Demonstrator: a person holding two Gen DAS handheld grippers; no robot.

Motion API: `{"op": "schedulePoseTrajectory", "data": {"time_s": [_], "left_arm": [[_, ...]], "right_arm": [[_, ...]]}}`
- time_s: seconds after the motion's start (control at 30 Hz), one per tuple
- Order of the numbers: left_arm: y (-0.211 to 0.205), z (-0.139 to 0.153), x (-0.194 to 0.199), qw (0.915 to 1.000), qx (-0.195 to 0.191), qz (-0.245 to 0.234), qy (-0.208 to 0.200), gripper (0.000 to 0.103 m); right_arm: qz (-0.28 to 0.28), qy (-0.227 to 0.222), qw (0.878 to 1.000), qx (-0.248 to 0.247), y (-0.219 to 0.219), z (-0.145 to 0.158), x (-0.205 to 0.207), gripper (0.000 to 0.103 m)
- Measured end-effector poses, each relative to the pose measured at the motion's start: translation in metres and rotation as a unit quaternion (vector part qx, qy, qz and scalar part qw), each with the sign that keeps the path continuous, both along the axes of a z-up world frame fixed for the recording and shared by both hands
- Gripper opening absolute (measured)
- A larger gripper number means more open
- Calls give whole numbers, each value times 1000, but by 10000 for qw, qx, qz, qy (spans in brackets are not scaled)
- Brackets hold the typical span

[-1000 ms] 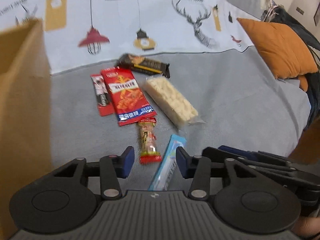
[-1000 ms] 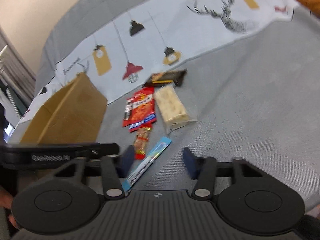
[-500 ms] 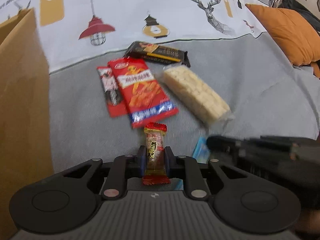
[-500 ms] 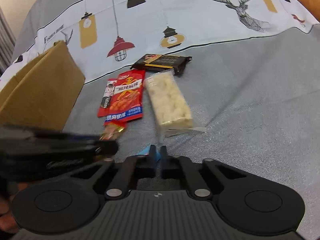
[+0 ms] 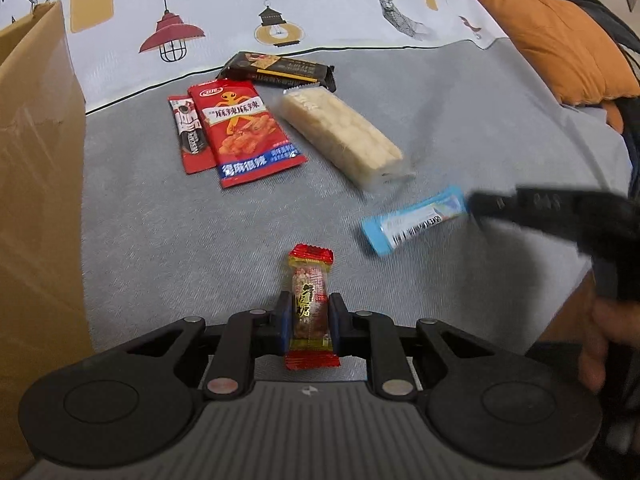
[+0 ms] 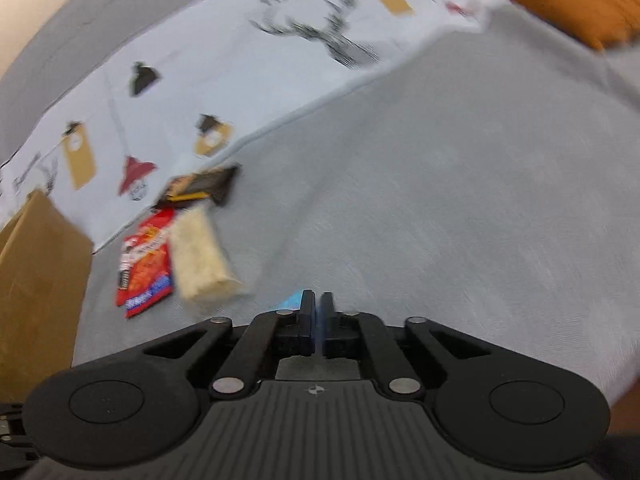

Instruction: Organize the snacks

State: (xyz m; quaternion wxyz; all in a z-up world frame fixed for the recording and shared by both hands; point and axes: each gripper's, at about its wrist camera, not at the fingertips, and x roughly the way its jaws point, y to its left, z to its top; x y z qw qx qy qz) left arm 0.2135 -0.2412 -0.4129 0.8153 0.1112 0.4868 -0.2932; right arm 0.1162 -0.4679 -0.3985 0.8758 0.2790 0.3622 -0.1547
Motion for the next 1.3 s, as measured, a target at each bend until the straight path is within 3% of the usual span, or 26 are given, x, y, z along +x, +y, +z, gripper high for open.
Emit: {"op": "schedulePoseTrajectory", "data": {"time_s": [0.17, 0.23, 0.33, 0.37, 0.4, 0.47, 0.57, 0.73, 0.77, 0.8, 0.97, 1.03, 1.13, 1.17, 1.23, 1.3], "left_arm": [[-4, 0, 12, 9995, 39, 299, -18, 20], [-2, 1, 17, 9989, 67, 454, -38, 20], [-1, 1, 24, 9984, 103, 561, -43, 20], [-2, 1, 26, 9983, 135, 567, -74, 20], [-3, 1, 28, 9982, 156, 569, -98, 20], [-5, 0, 32, 9980, 179, 593, -143, 20], [-9, 0, 38, 9978, 208, 616, -152, 20], [-7, 2, 40, 9975, 215, 672, -62, 20], [-5, 3, 40, 9973, 215, 702, -39, 20], [-3, 3, 40, 9971, 215, 728, -21, 20], [3, 5, 35, 9968, 288, 740, -37, 20], [4, 5, 36, 9966, 283, 777, -5, 20], [7, 6, 40, 9957, 233, 897, 89, 20], [7, 6, 42, 9953, 237, 932, 100, 20], [7, 6, 45, 9950, 314, 946, 60, 20], [3, 6, 48, 9950, 452, 885, -49, 20]], "right_arm": [[75, -169, 9993, 333, -2, 0, -19, 9], [124, -268, 9977, 607, -1, -1, -18, 9], [181, -272, 9974, 638, 8, 1, -5, 10], [253, -296, 9963, 764, 10, 0, 1, 19], [335, -308, 9947, 917, 12, -1, 7, 39], [495, -254, 9921, 1121, 17, -7, 19, 52], [642, -216, 9938, 879, 28, -6, 33, 50], [710, -99, 9973, 165, 41, -6, 44, 23], [763, -76, 9970, 86, 41, -6, 43, 7], [825, -4, 9966, -16, 41, -6, 42, 0], [1188, 27, 9928, -125, 31, -7, 16, 0], [1189, 16, 9927, 219, 27, -6, 7, 3], [1037, -58, 9896, 996, 21, -10, 6, 12], [931, -102, 9885, 1186, 21, -12, 9, 20], [752, -191, 9871, 1403, 22, -13, 18, 29], [653, -205, 9893, 1288, 26, -12, 30, 33]]}}
